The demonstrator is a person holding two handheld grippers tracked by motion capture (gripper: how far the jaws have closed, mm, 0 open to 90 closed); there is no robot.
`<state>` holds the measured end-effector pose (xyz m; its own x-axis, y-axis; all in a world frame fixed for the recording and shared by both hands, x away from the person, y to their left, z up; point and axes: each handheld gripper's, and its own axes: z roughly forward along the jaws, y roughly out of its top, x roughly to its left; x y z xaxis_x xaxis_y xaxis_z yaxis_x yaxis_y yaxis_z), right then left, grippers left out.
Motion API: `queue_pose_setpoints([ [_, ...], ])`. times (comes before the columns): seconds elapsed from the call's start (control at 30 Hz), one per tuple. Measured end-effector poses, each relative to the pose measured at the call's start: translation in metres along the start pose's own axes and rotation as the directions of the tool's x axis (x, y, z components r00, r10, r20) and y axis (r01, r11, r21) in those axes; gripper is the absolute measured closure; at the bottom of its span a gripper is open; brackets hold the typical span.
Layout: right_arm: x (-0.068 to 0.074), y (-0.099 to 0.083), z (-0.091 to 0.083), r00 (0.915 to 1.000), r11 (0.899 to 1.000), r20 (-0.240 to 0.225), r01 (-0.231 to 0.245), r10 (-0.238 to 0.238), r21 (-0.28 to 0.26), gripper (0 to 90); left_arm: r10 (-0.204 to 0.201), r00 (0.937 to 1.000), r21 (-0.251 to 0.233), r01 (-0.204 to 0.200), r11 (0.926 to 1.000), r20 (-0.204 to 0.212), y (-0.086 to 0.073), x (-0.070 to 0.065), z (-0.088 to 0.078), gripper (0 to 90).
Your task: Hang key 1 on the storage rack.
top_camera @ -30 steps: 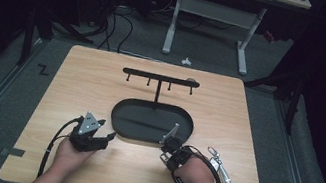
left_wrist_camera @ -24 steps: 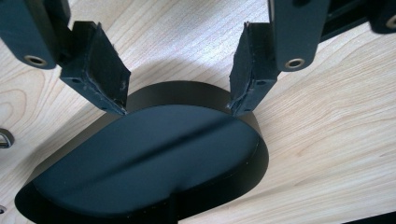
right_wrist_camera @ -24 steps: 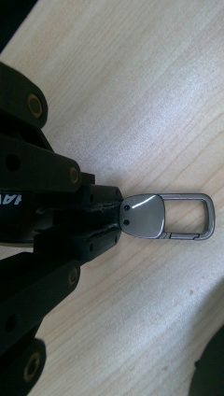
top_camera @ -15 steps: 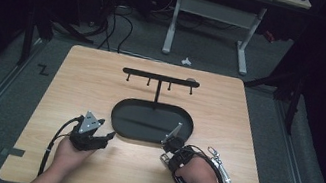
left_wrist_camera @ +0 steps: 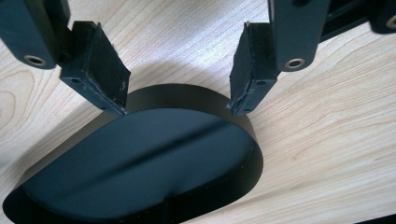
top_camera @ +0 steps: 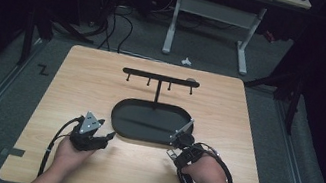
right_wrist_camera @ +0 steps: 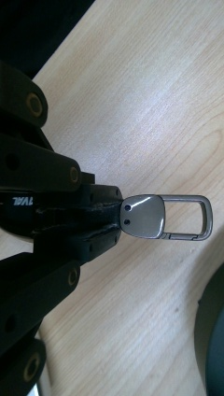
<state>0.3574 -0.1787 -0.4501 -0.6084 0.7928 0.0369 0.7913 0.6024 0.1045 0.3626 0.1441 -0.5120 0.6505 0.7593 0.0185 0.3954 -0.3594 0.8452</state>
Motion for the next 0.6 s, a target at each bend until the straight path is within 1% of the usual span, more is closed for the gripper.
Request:
queue_pose_setpoints([
  [0.03,-0.001,0.0,-0.003,0.9999,1.0,0.003,0.013,-0.013,-0.007,80.8,0.001,1.0,0.002,-0.001,1.0,0.0,0.0,0.0,0.0,38.0],
  [0.07,0.0,-0.001,-0.006,1.0,1.0,0.002,-0.003,0.003,-0.007,80.8,0.005,1.0,0.002,-0.005,1.0,-0.001,0.0,0.0,0.0,37.9],
  [0.17,-0.003,-0.002,-0.014,1.0,0.999,0.003,0.01,-0.009,-0.033,80.8,0.006,1.0,0.004,-0.006,1.0,0.0,0.0,-0.001,0.001,37.9],
  [0.23,-0.005,-0.002,-0.019,0.9998,0.999,0.004,0.017,-0.017,-0.033,80.8,0.005,1.0,0.001,-0.005,1.0,-0.001,0.0,-0.001,0.001,38.0],
  [0.27,-0.006,-0.002,-0.022,0.9999,0.999,0.008,0.01,-0.01,-0.037,80.8,0.004,1.0,0.0,-0.004,1.0,0.0,0.0,-0.001,0.0,38.0],
  [0.37,-0.008,-0.002,-0.028,0.9999,0.999,0.012,0.012,-0.012,-0.048,80.8,0.002,1.0,-0.002,-0.002,1.0,0.002,0.0,-0.001,0.0,38.0],
  [0.5,-0.01,-0.001,-0.037,0.9998,0.998,0.021,0.002,0.0,-0.065,80.8,0.007,1.0,0.003,-0.007,1.0,0.004,0.0,-0.001,0.001,38.0],
  [0.6,-0.011,0.002,-0.043,0.9995,0.997,0.03,0.007,-0.005,-0.082,80.8,0.007,1.0,0.002,-0.007,1.0,0.004,0.0,-0.001,0.001,38.0],
])
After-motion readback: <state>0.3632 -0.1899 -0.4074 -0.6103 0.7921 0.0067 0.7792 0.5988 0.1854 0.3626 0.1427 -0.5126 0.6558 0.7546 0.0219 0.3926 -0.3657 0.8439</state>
